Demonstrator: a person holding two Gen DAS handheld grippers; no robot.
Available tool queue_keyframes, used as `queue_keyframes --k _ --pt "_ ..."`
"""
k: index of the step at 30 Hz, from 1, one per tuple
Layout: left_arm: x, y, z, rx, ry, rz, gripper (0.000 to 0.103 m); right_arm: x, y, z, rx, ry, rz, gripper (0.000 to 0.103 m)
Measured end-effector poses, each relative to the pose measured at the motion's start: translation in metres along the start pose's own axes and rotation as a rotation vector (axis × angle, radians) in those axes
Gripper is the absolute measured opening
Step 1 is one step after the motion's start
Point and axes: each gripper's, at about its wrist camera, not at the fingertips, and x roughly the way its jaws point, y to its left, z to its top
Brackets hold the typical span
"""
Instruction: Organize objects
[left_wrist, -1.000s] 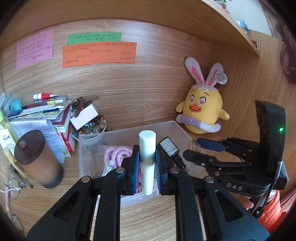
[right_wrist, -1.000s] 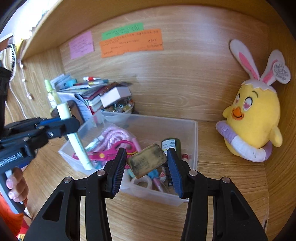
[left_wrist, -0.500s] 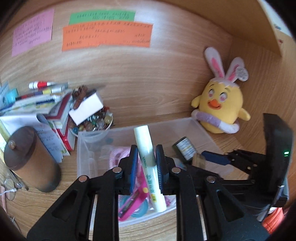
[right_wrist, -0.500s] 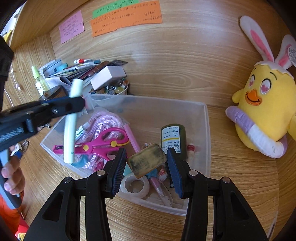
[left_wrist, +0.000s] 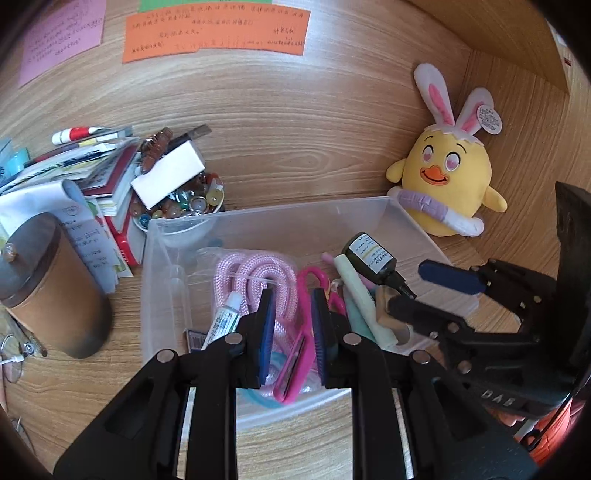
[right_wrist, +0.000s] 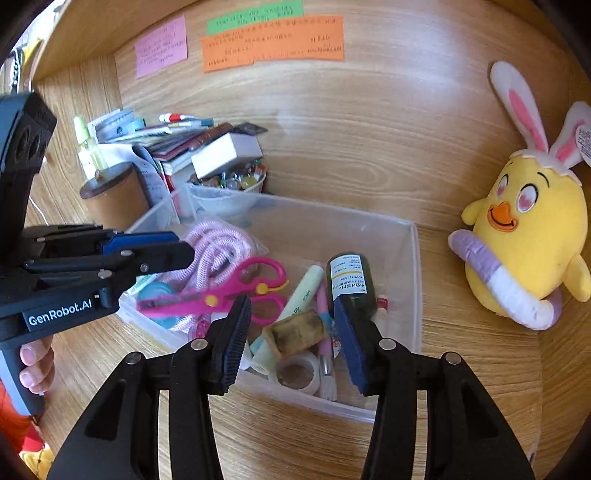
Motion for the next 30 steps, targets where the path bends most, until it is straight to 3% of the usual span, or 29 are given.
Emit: queue_keyframes --k 4,6,8,12,20,30 --pt "-0.012 0.001 -0.005 0.002 -0.015 0.026 0.019 -0.015 -0.003 0.003 0.024 -0.024 0.023 0.050" --pt "-0.020 0.000 -0.009 0.014 -0.031 0.049 0.028 -0.025 -0.004 0.003 0.029 -0.046 0.023 0.056" --pt "-0.029 0.000 -0.013 0.015 -0.054 0.068 0.047 -0.036 -0.004 0.003 0.034 -0.070 0.022 0.066" --pt "-0.047 -0.002 -0.021 0.024 -0.107 0.102 0.064 -0.053 -0.004 -0.001 0.041 -0.113 0.021 0.080" --pt "-0.067 -0.005 -0.040 0.024 -0.166 0.133 0.090 -0.066 -0.002 -0.015 0.052 -0.130 0.021 0.083" --pt "-0.064 -0.007 -0.061 -0.002 -0.137 0.119 0.094 -0.069 0.000 -0.034 0.070 -0.112 0.027 0.083"
